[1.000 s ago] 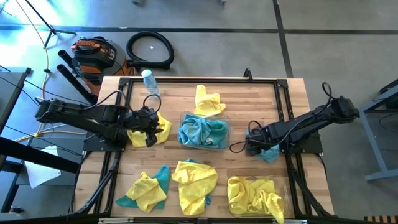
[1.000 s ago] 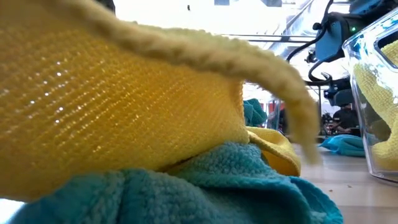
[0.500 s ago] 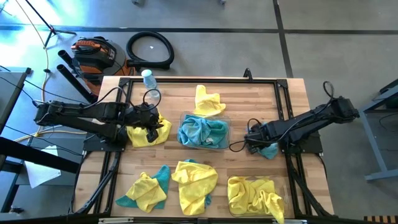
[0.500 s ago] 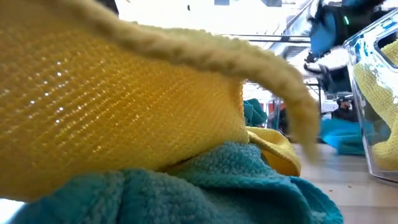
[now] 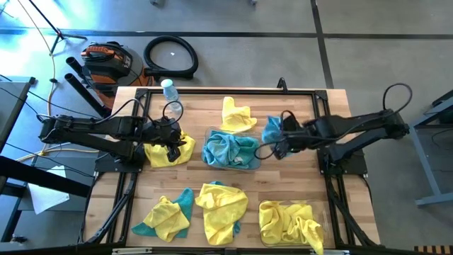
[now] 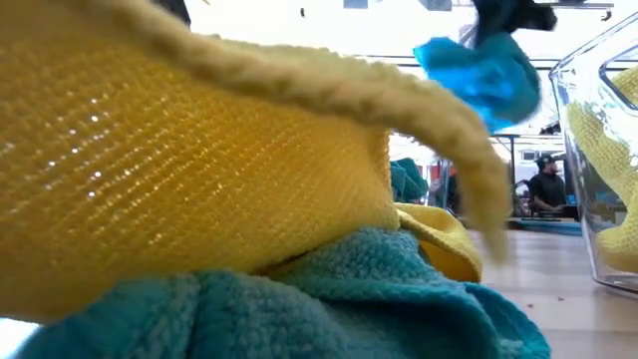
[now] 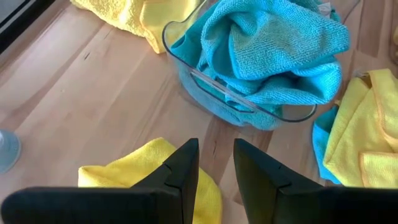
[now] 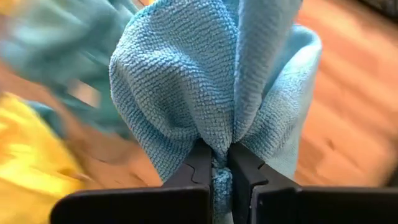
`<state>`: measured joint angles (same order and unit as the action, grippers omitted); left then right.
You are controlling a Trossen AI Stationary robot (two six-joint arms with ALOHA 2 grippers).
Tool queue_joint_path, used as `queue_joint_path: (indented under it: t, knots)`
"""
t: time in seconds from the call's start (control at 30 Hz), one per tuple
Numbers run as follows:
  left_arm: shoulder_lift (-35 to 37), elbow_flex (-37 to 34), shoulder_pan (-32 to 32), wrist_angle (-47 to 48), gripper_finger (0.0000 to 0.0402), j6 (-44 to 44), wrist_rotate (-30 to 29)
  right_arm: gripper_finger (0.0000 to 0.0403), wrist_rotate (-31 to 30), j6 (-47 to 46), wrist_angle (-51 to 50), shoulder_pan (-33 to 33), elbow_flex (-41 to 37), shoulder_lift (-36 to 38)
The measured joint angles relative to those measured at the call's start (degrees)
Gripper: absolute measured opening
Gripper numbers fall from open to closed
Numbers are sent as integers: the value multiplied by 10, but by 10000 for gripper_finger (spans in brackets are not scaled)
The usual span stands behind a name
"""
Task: Sort microfiber towel by color & place in baskets
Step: Put the blue towel in the top transparent bin
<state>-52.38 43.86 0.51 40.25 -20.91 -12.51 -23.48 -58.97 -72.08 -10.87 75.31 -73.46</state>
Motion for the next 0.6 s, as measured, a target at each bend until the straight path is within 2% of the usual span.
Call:
queue_joint_path:
  t: [0.2,0.4,0.5,0.6]
  knots:
    - [0,0,0,-2,92,0,0,4,-20,107,96,0,78,-43]
    - [0,0,0,-2,92,0,0,3,-29,210,198,0,92,-126]
    - [0,0,0,-2,92,0,0,3,-16,231,191,0,92,-173]
    - [0,0,0,-2,92,0,0,3,28,234,159,7,92,-216]
